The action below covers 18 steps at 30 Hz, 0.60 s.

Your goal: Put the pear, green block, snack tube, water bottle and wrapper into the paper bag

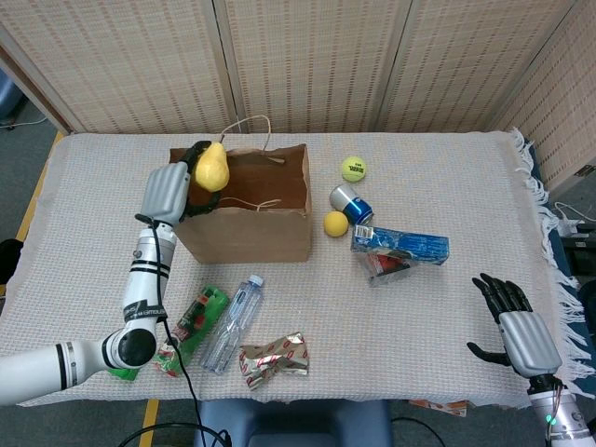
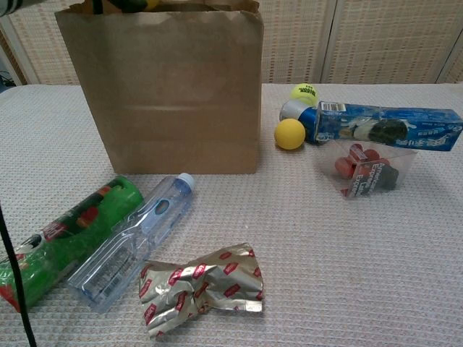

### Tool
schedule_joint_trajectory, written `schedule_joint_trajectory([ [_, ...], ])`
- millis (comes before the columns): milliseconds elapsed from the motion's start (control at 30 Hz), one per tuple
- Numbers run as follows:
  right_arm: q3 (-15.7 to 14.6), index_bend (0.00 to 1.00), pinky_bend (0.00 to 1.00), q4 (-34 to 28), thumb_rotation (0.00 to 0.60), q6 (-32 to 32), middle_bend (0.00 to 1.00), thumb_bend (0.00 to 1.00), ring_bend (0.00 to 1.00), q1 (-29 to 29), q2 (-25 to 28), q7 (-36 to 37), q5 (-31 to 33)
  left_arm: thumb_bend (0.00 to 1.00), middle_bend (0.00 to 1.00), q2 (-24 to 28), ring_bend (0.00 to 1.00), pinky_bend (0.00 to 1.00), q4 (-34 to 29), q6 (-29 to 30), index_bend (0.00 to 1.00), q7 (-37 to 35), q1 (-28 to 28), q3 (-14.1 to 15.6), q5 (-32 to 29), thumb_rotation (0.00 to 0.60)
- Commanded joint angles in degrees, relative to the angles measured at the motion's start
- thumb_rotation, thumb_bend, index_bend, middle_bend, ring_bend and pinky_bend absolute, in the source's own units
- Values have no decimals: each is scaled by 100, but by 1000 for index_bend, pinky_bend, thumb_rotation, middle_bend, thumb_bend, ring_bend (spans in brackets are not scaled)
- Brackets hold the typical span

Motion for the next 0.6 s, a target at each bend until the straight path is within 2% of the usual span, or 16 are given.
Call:
schedule_joint_trajectory([
  [33, -6, 0, 0, -31, 600, -23, 0, 62, 0, 3, 37, 63, 14, 483, 141, -149, 126, 322, 176, -94, 236, 162, -195, 121, 1, 600],
  [100, -10, 0, 0, -39, 600, -21, 0, 62, 0, 3, 58, 87, 4, 438, 23, -185, 19, 204, 248, -85, 132, 166, -255, 136, 39, 600],
  [167, -17, 0, 0, -39, 600, -18, 0, 62, 0, 0, 64, 88, -6, 418, 0, -196, 0, 146, 286, -69, 70, 131, -282, 133, 85, 600],
  [267, -23, 0, 0, -41, 600, -19, 0, 62, 0, 0, 66, 76, -16, 409, 0, -179, 0, 120, 268, -15, 36, 80, -298, 108, 113, 600],
  [600, -30, 0, 0, -23, 600, 20, 0, 62, 0, -22, 35, 1, -24, 404, 0, 203, 0, 112, -282, 210, 27, -45, -61, 145, 149, 600],
])
